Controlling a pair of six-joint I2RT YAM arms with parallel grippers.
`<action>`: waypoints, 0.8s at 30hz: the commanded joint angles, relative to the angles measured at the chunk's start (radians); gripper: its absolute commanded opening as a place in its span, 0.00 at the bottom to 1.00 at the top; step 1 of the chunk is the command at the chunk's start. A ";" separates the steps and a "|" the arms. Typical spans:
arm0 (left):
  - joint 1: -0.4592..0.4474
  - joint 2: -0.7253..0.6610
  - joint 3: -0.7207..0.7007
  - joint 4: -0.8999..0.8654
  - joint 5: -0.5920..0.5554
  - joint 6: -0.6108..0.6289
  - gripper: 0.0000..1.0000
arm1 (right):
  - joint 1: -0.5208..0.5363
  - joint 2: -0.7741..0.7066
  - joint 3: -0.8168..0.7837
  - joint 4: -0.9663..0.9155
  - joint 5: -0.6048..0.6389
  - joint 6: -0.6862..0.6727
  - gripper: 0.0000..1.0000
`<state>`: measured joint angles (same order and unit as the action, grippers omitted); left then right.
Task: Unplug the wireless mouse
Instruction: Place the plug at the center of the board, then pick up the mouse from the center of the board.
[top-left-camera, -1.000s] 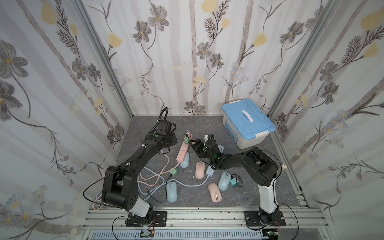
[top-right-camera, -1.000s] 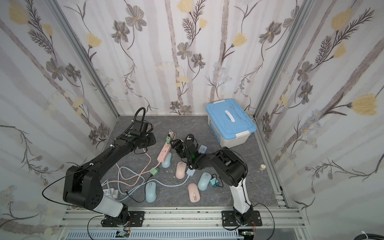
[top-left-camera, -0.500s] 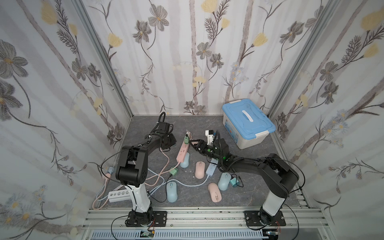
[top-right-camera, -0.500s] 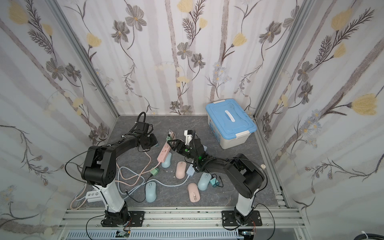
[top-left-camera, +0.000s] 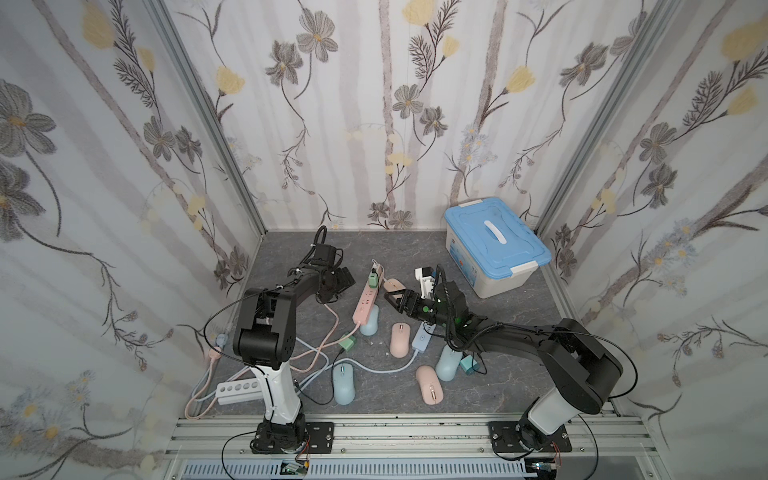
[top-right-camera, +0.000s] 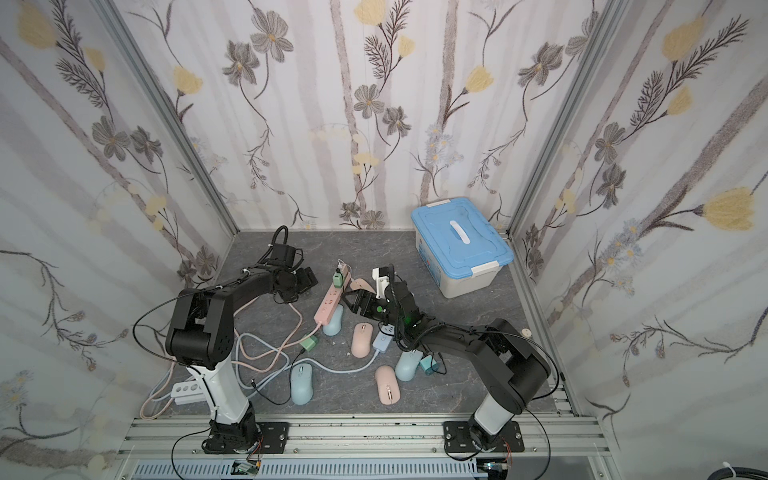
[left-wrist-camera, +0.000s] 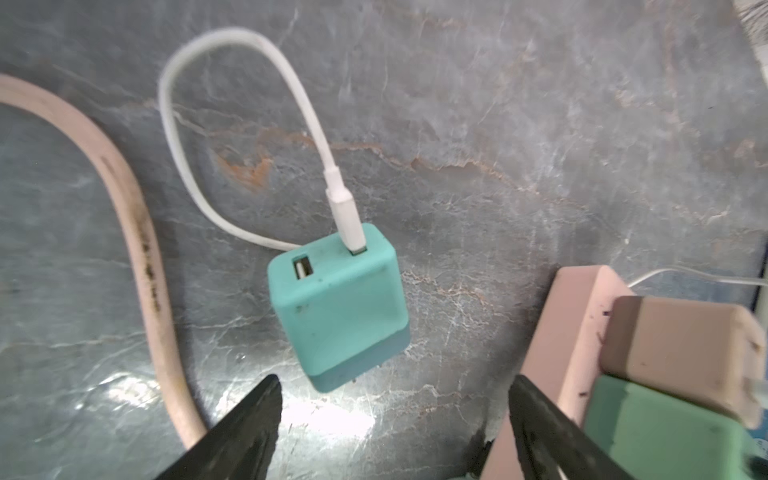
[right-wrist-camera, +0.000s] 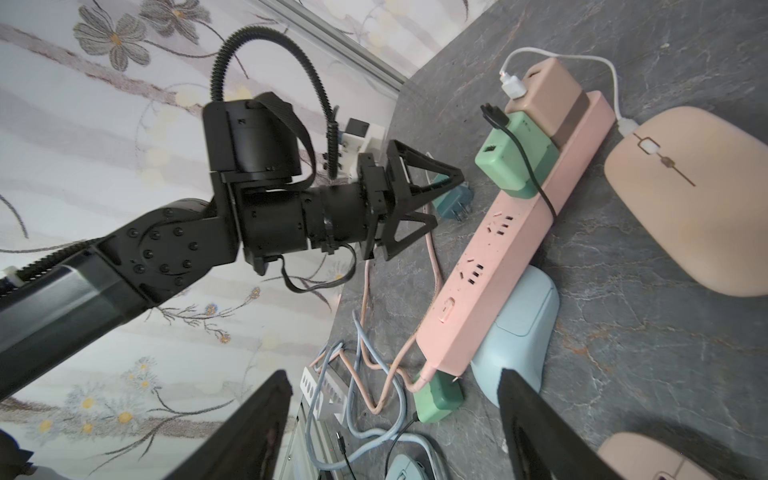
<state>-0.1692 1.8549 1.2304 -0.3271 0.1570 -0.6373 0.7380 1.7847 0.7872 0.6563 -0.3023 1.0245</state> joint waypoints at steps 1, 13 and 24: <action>-0.001 -0.060 -0.018 -0.002 -0.022 -0.025 0.90 | 0.001 -0.017 -0.007 -0.033 0.044 -0.028 0.79; -0.168 -0.433 -0.161 0.047 -0.030 -0.060 0.96 | -0.031 -0.127 -0.088 -0.081 0.130 -0.051 0.80; -0.535 -0.515 -0.347 0.135 -0.218 -0.060 0.96 | -0.089 -0.247 -0.225 -0.070 0.164 -0.037 0.80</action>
<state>-0.6609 1.3376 0.9062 -0.2573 0.0288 -0.6918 0.6567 1.5555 0.5808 0.5686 -0.1677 0.9794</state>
